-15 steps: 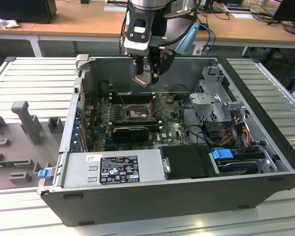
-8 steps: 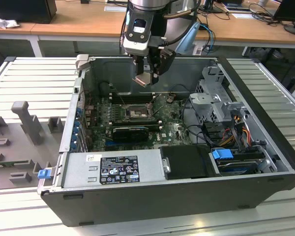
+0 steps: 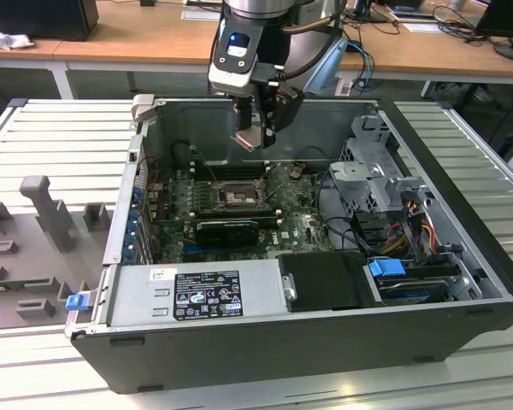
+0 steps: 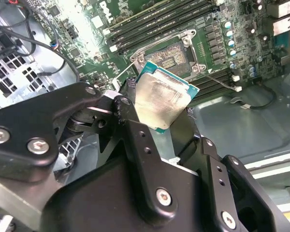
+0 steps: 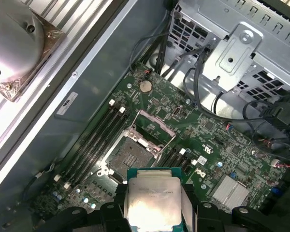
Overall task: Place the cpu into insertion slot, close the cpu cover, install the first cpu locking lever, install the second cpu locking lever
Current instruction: 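Place the cpu into insertion slot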
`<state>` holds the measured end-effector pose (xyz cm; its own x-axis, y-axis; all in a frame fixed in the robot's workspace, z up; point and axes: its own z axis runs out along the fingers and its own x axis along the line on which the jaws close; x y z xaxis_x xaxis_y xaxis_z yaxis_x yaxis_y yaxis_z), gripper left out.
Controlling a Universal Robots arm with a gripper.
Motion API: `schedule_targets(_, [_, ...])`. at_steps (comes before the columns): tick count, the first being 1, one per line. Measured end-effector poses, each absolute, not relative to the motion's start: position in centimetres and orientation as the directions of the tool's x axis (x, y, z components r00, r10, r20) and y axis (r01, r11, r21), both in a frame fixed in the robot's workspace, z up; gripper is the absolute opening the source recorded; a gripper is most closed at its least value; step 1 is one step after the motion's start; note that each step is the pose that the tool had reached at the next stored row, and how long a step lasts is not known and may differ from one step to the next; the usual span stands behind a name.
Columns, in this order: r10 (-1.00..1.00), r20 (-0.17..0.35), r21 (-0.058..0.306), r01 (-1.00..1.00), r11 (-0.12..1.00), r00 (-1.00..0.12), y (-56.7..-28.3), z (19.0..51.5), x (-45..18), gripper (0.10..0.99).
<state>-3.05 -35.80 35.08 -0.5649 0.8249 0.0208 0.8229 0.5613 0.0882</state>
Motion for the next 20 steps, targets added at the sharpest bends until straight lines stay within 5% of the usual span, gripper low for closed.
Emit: schedule_targets(20, [0.895, 0.021, 0.088, 0.893, 0.442, -0.445, -35.8, 35.0, -3.05, 0.529])
